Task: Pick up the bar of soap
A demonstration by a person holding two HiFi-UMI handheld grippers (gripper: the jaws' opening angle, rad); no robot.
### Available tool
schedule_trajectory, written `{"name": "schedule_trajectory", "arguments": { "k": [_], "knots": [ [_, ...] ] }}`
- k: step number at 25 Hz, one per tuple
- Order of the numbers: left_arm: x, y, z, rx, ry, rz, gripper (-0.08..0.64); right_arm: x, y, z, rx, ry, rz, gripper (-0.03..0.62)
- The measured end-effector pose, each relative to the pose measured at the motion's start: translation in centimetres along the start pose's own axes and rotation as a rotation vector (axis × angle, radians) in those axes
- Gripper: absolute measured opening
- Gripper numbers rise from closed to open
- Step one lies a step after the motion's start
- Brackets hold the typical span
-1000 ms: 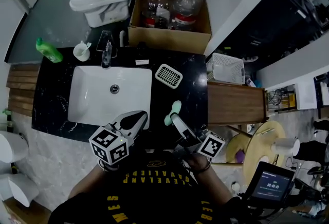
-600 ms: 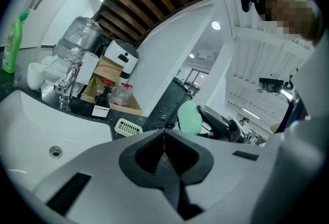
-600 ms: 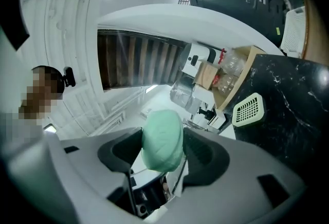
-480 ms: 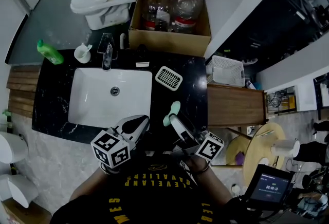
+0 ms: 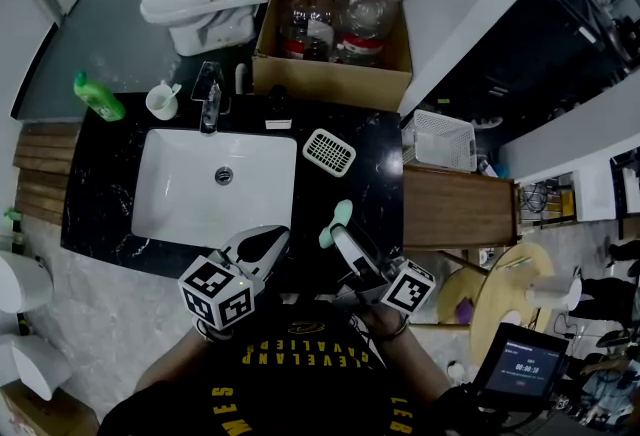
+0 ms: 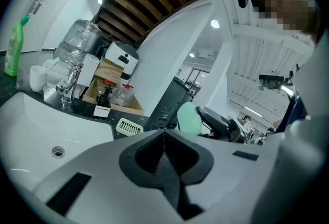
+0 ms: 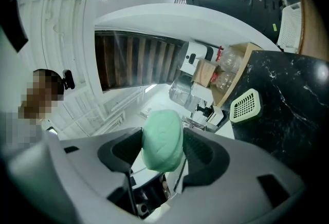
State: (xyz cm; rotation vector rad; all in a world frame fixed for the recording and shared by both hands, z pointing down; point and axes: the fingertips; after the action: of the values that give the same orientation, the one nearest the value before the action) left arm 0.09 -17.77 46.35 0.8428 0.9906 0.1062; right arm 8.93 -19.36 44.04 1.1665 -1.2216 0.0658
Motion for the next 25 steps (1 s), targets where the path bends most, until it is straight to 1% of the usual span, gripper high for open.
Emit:
{"name": "schedule_trajectory", "arguments": {
  "k": [12, 16, 25],
  "knots": [
    [-0.26, 0.53, 0.27, -0.006, -0.006, -0.014, 0.012, 0.13, 0.2, -0.23, 0.004, -0.006, -0.001, 0.259],
    [-0.31, 0.5, 0.28, -0.006, -0.01, -0.015, 0.012, -0.03, 0.03, -0.1, 0.013, -0.016, 0.015, 0.259],
    [-0.33, 0.46, 0.27, -0.009, -0.012, -0.017, 0.012, 0.24, 0.04, -0.08, 0.01, -0.008, 0.018, 0.259]
  ]
}}
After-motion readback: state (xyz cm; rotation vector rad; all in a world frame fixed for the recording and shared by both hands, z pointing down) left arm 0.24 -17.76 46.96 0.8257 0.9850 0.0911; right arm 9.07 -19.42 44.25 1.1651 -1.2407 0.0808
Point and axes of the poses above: the fingertips, and each gripper's own axes: z forward along the fingers, x to its right, y out of its underside, and after that the axes turned 14 degrees about -z, right-handed
